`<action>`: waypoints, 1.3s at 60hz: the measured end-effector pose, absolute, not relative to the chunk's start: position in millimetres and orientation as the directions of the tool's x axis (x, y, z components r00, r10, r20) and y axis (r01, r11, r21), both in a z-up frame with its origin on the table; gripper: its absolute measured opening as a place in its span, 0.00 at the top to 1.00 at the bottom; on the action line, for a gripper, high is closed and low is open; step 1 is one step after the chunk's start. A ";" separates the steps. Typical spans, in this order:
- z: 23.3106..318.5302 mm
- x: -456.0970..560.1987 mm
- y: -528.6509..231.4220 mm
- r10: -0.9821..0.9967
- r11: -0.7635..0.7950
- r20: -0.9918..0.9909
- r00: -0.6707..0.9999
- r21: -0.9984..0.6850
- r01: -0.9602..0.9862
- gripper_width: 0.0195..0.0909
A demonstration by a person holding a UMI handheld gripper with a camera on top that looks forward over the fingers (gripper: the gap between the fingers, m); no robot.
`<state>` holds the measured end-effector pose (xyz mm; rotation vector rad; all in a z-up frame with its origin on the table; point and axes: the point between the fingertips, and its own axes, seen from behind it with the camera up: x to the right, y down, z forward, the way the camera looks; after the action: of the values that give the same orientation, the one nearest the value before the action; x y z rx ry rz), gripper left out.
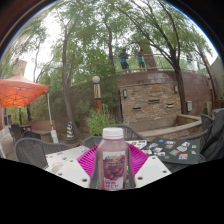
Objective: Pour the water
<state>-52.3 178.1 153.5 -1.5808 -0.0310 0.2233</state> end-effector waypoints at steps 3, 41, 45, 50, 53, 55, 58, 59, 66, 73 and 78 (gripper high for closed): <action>136.4 -58.1 181.3 0.165 -0.041 -0.089 0.982 -0.996 -0.083 0.64; 67.7 -61.5 172.4 0.158 -0.202 0.015 0.987 -0.978 0.047 0.09; 82.4 -58.3 161.8 0.152 -0.185 0.027 0.988 -0.981 0.055 0.12; 99.4 -59.0 138.9 0.160 -0.169 0.033 0.987 -0.984 0.060 0.12; 112.0 -63.9 124.2 0.171 -0.163 0.025 0.985 -0.985 0.053 0.11; 114.9 -62.9 110.6 0.169 -0.161 0.015 0.985 -0.986 0.042 0.11; 121.8 -60.3 94.6 0.164 -0.169 0.001 0.987 -0.985 0.029 0.11; 125.2 -60.5 84.7 0.161 -0.167 -0.003 0.987 -0.986 0.025 0.11; 147.8 -54.8 32.1 0.139 -0.151 -0.029 0.990 -0.988 -0.007 0.11; 165.2 -49.6 -25.7 0.133 -0.140 -0.039 0.990 -0.990 -0.021 0.11; 171.5 -44.6 -64.9 0.126 -0.140 -0.037 0.991 -0.990 -0.019 0.11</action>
<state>-44.6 -64.9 171.5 -1.7073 -0.0803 0.1255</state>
